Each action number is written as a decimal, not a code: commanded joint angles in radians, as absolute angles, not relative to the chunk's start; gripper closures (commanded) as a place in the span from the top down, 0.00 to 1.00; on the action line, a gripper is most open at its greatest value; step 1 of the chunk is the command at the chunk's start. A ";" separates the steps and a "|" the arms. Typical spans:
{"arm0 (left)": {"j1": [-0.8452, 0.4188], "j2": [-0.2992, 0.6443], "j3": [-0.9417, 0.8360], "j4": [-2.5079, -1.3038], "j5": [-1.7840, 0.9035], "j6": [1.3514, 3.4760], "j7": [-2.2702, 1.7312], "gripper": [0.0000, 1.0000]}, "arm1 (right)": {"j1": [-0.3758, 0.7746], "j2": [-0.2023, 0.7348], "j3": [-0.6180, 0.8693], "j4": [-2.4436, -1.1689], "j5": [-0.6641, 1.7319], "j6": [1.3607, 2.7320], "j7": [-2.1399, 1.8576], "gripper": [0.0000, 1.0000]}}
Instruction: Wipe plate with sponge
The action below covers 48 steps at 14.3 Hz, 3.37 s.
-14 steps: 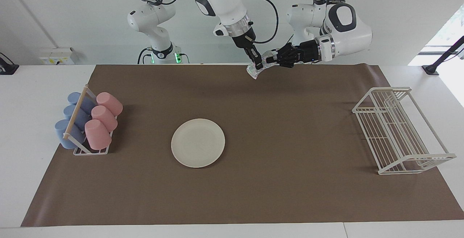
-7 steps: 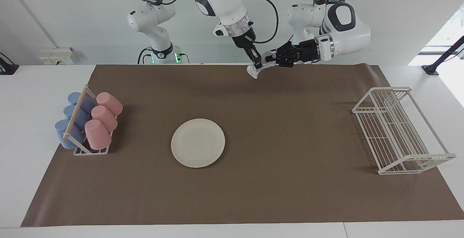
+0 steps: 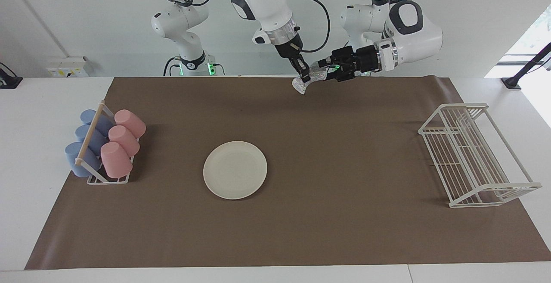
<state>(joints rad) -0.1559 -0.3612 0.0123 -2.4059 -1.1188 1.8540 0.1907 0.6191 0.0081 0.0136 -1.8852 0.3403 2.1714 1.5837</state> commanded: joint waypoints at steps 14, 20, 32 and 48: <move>-0.009 -0.261 0.008 -2.229 -0.209 1.873 0.140 1.00 | 0.419 0.316 0.018 -2.089 0.360 2.645 1.002 0.00; 0.032 -0.255 0.009 -2.212 -0.146 1.879 0.137 1.00 | 0.301 0.334 0.018 -2.089 0.360 2.632 0.767 0.00; 0.025 -0.255 0.006 -2.210 -0.146 1.893 0.133 1.00 | 0.371 0.339 0.017 -2.088 0.388 2.646 0.849 0.00; 0.020 -0.255 0.008 -2.197 -0.146 1.911 0.129 1.00 | 0.385 0.341 0.017 -2.094 0.391 2.668 0.868 0.00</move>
<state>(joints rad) 0.0220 -0.2637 0.0101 -2.2096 -0.1669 1.9025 0.1452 0.4037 0.3194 0.0154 -2.0936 0.3697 2.6583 0.8756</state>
